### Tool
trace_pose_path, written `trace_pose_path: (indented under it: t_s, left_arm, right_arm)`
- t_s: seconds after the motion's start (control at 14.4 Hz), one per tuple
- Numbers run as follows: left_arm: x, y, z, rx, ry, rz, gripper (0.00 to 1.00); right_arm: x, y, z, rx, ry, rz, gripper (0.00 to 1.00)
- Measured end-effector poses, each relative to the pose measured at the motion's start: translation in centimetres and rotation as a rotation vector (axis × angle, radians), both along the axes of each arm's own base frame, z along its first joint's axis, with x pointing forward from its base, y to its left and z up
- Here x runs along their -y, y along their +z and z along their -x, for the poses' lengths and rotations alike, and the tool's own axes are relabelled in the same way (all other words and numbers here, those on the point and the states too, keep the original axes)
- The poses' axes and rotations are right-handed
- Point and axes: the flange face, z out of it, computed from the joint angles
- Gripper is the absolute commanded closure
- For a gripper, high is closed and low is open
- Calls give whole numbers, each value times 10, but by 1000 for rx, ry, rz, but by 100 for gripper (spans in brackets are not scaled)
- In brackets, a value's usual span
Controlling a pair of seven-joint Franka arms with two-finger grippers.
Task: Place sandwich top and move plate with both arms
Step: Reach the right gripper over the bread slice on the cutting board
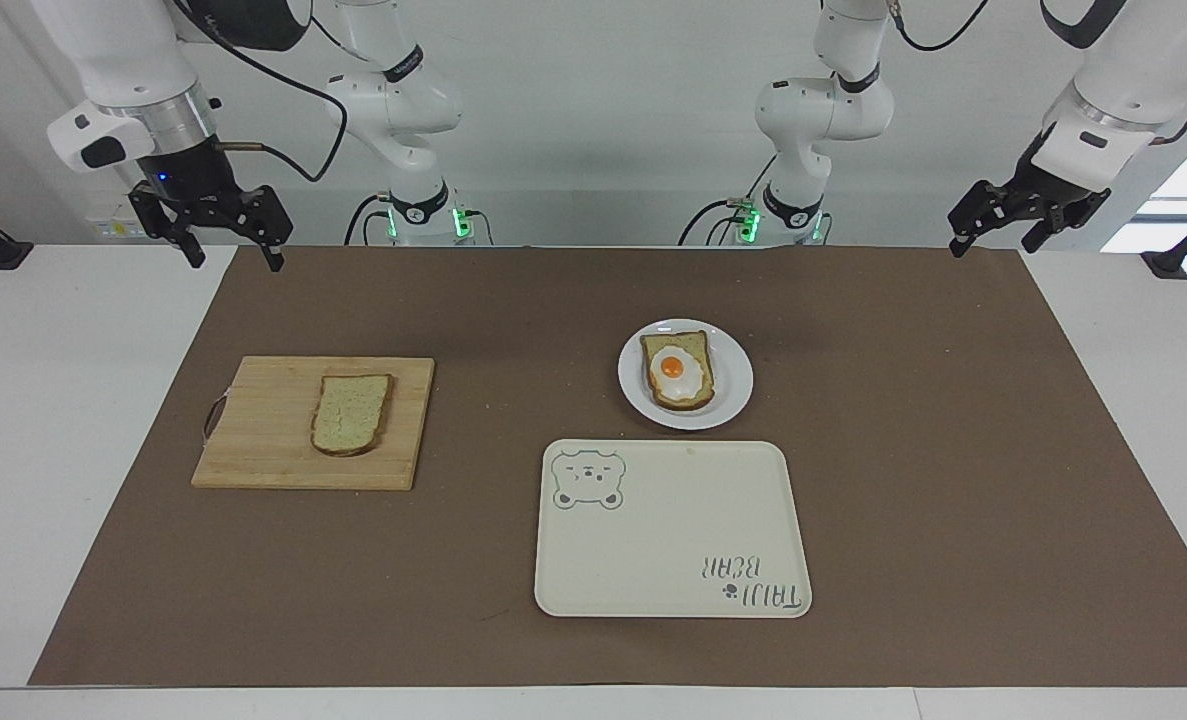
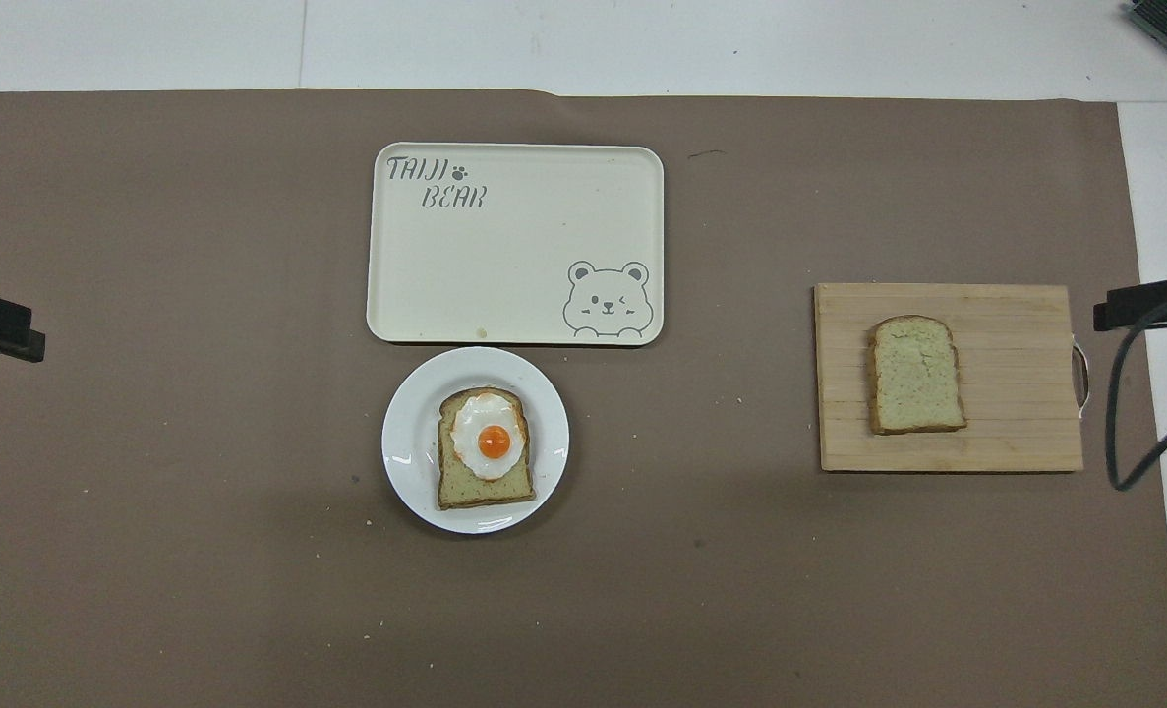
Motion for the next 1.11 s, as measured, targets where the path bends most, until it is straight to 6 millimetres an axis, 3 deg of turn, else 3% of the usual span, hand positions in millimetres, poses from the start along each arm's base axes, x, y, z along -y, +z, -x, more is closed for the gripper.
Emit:
trace_pose_path:
  t_s: [0.28, 0.7, 0.91, 1.11]
  left_arm:
    - [0, 0, 0, 0, 0, 0, 0]
    - [0, 0, 0, 0, 0, 0, 0]
    - [0, 0, 0, 0, 0, 0, 0]
    - [0, 0, 0, 0, 0, 0, 0]
  right_arm:
    - [-1, -49, -37, 27, 17, -13, 0]
    - [-1, -145, -93, 55, 51, -22, 0]
    - [2, -173, -96, 17, 112, -26, 0]
    - [21, -214, -83, -17, 164, -86, 0]
